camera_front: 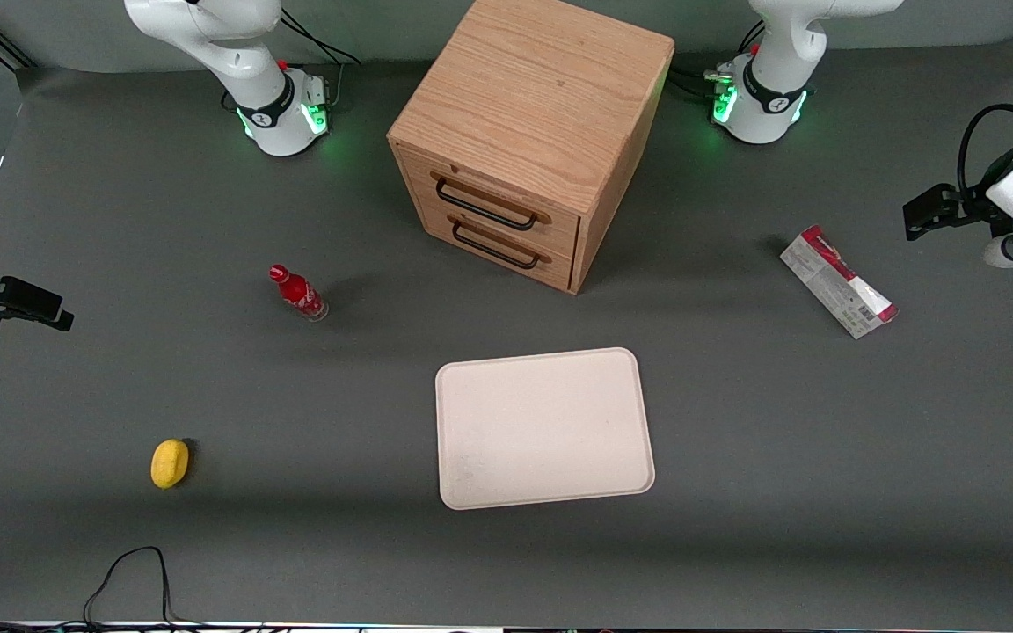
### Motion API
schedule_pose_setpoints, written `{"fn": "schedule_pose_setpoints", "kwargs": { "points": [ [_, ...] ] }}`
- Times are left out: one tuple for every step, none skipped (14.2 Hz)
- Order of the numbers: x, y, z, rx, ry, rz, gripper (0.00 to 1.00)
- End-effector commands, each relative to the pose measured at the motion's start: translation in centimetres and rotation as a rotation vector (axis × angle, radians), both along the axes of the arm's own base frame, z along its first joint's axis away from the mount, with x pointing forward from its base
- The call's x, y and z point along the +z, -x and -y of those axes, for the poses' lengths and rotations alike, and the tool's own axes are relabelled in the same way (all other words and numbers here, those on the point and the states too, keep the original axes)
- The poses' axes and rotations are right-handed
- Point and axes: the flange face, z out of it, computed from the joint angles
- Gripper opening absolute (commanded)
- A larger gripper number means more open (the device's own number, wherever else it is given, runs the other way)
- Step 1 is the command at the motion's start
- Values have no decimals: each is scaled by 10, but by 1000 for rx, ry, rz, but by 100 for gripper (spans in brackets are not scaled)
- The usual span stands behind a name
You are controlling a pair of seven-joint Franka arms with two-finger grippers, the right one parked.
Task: Place red cookie box on tray
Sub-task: 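Move the left gripper toward the red-and-white cookie box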
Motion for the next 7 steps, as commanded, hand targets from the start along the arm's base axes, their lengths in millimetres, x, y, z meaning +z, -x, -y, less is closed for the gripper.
{"fn": "schedule_pose_setpoints", "kwargs": {
  "points": [
    [6, 1, 0, -29, 10, -11, 100],
    [7, 1, -4, -5, 10, -8, 100],
    [11, 1, -5, 5, 8, -4, 100],
    [13, -1, -7, 9, 9, -1, 100],
    [13, -2, -9, 5, 10, -2, 100],
    [13, -2, -9, 4, 9, -2, 100],
    [12, -3, -8, -7, 12, -4, 100]
  ]
}}
